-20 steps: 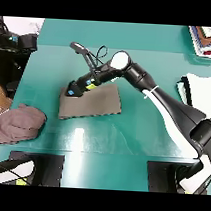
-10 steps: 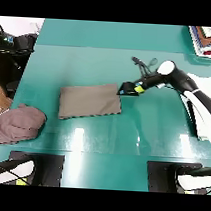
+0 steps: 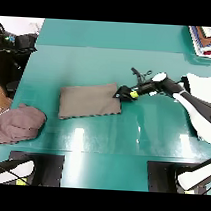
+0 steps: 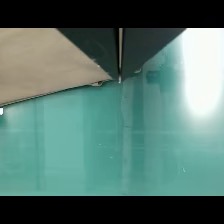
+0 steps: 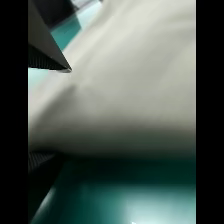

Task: Fold the shirts.

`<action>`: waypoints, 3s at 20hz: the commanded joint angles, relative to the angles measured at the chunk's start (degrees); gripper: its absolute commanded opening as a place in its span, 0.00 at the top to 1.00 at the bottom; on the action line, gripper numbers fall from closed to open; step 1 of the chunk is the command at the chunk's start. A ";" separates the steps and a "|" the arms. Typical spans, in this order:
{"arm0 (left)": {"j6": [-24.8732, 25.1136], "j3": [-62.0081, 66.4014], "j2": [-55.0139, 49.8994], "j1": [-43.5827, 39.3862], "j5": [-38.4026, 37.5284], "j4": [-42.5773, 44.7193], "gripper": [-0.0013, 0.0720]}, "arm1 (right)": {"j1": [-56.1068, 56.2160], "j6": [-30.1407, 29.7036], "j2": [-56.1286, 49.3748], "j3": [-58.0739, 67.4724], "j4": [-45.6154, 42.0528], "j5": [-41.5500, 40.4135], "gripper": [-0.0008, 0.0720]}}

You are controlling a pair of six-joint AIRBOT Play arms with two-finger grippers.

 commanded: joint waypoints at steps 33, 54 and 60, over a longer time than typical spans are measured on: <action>1.03 0.00 -0.02 -22.91 7.69 -7.23 0.94 | -61.22 1.18 21.59 18.14 -3.76 -2.82 0.96; 1.51 0.00 -0.02 -22.91 7.02 -7.37 0.94 | -79.49 9.53 50.12 -17.33 -46.77 10.34 0.16; 1.51 0.00 -0.02 -22.91 6.84 -7.34 0.94 | -72.02 9.46 50.05 -8.66 -30.91 10.25 0.06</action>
